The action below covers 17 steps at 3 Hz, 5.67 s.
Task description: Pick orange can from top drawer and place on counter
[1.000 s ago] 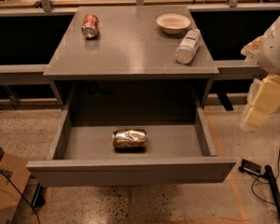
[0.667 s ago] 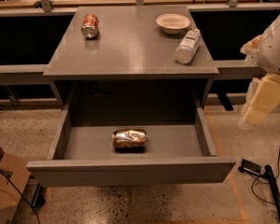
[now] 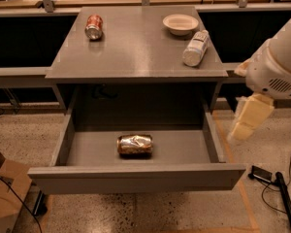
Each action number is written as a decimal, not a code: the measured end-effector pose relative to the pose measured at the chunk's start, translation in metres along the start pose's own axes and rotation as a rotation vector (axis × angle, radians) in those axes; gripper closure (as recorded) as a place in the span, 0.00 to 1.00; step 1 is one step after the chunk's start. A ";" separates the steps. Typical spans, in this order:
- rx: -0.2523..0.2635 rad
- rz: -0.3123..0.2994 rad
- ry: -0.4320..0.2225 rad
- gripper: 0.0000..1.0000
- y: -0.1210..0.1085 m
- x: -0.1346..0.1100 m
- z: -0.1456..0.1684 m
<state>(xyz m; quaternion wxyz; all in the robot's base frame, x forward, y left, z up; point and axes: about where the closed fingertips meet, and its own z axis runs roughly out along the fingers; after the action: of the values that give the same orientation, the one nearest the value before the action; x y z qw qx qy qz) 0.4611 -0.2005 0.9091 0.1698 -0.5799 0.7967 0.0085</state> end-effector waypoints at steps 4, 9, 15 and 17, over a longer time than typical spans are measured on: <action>-0.126 0.100 -0.217 0.00 -0.006 -0.047 0.132; -0.262 0.119 -0.408 0.00 -0.003 -0.184 0.347; -0.043 0.091 -0.428 1.00 -0.062 -0.150 0.133; -0.106 0.022 -0.386 1.00 -0.109 -0.148 0.101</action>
Offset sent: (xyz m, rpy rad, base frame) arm 0.0901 0.1153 -0.1518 0.4461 0.0550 -0.0018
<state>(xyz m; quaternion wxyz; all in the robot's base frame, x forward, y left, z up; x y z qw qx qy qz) 0.6285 -0.0788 0.8758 0.2885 -0.5667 0.7543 0.1632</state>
